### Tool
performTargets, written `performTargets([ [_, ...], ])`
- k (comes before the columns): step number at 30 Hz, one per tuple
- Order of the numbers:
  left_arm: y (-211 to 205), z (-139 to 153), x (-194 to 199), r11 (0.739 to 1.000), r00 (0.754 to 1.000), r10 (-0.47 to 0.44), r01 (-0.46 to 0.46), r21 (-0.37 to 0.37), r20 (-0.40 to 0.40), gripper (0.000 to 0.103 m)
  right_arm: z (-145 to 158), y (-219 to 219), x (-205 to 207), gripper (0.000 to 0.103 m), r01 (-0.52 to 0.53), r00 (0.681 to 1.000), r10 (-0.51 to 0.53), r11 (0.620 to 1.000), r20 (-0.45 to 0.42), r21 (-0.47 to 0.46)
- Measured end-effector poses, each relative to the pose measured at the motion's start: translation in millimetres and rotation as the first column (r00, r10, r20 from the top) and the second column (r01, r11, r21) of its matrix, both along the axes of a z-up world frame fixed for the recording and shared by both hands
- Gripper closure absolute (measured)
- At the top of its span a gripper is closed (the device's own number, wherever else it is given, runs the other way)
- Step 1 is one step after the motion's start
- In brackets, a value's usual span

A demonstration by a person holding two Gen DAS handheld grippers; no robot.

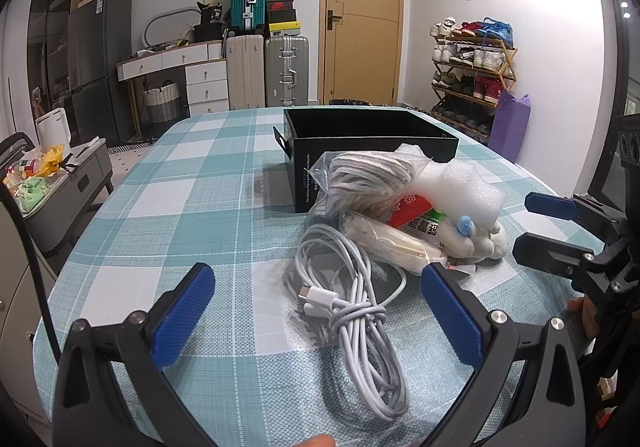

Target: Organize soft objects

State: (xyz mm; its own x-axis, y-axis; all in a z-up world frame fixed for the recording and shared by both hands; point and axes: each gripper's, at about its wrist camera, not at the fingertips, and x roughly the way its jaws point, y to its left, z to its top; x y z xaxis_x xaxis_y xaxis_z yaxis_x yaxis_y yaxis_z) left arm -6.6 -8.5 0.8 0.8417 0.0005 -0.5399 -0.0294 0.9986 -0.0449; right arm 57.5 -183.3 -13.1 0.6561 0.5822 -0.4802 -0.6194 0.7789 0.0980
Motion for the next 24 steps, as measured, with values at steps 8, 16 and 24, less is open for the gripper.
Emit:
performTargets([
  [8,-0.8,0.4,-0.5,1.0,1.0,-0.005,0.005,0.006,0.0,0.0,-2.6,1.3,-0.9,0.0,0.003,1.0,-0.003,1.0,0.003,-0.007],
  [16,-0.6,-0.2,0.2,1.0,1.0,-0.008,0.008,0.016,0.0,0.0,-2.5,0.3,0.0,0.0,0.006,1.0,-0.006,1.0,0.008,-0.007],
  [24,0.0,0.4,0.6,1.0,1.0,-0.004,0.004,0.011,-0.001,0.0,0.2,0.1,-3.8,0.0,0.023,0.999,-0.022,1.0,0.044,-0.017],
])
